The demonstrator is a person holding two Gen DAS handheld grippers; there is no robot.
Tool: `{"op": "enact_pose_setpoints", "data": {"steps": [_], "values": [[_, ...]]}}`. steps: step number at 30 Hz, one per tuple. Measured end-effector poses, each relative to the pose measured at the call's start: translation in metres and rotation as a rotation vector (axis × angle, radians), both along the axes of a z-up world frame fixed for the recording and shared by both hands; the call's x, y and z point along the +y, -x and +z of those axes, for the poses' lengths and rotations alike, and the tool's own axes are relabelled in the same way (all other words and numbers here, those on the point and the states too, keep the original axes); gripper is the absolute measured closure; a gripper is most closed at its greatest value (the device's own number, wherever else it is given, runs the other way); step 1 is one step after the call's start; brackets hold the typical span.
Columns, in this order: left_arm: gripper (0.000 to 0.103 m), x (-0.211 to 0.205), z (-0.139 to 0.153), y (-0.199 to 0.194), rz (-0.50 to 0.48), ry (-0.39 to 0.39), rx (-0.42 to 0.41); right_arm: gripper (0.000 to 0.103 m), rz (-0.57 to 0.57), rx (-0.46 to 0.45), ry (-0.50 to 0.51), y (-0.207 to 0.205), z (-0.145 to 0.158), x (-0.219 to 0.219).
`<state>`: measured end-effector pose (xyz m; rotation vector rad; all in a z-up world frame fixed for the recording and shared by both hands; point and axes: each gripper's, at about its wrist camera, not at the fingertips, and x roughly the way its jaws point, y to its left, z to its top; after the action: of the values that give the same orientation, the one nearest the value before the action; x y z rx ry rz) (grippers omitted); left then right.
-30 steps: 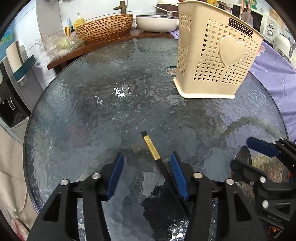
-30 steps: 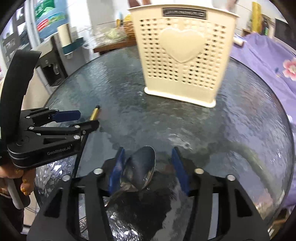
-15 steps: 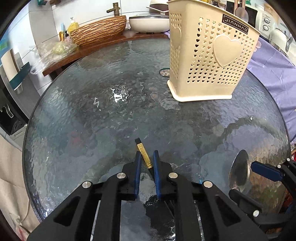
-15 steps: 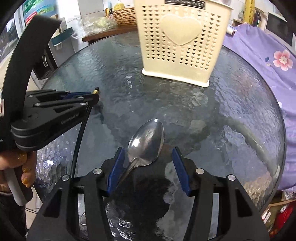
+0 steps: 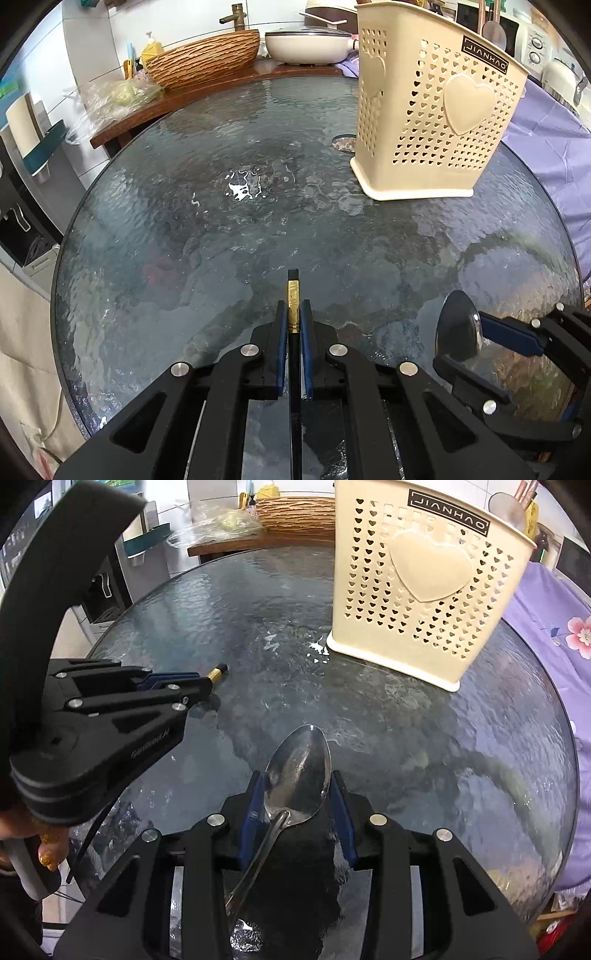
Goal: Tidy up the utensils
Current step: 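Lift the spoon and chopstick upright and carry both above the cream holder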
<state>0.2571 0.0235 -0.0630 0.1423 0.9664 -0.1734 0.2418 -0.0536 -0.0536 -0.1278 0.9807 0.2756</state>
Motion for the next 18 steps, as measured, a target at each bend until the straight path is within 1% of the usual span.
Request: {"op": "enact_pose_setpoints", "data": {"steps": [6,7,8,9,10,12,15,18], "values": [[0.096,-0.001,0.001,-0.001,0.0,-0.004,0.011,0.063,-0.017,0.026,0.01,-0.007,0.002,0.006],[0.096,-0.001,0.001,-0.001,0.0,-0.005,0.013,0.06,-0.019,0.031,0.006,-0.01,0.002,0.007],[0.096,-0.002,0.001,-0.001,0.002,-0.006,0.015,0.053,-0.019,0.039,-0.006,-0.007,0.002,0.006],[0.096,-0.002,0.001,-0.002,0.002,-0.007,0.018,0.051,-0.019,0.047,-0.022,-0.008,0.002,0.006],[0.096,-0.003,0.001,-0.002,0.002,-0.008,0.02,0.05,-0.024,0.049,-0.016,-0.01,0.002,0.008],[0.096,-0.002,0.001,-0.003,0.005,-0.003,0.026,0.05,-0.024,0.04,0.008,-0.014,0.001,0.015],[0.096,-0.001,0.001,-0.004,0.004,-0.001,0.028,0.051,-0.029,0.031,0.01,-0.012,0.0,0.014],[0.096,-0.002,0.001,-0.004,0.006,-0.004,0.026,0.061,-0.034,0.022,0.01,-0.013,0.0,0.016]]}}
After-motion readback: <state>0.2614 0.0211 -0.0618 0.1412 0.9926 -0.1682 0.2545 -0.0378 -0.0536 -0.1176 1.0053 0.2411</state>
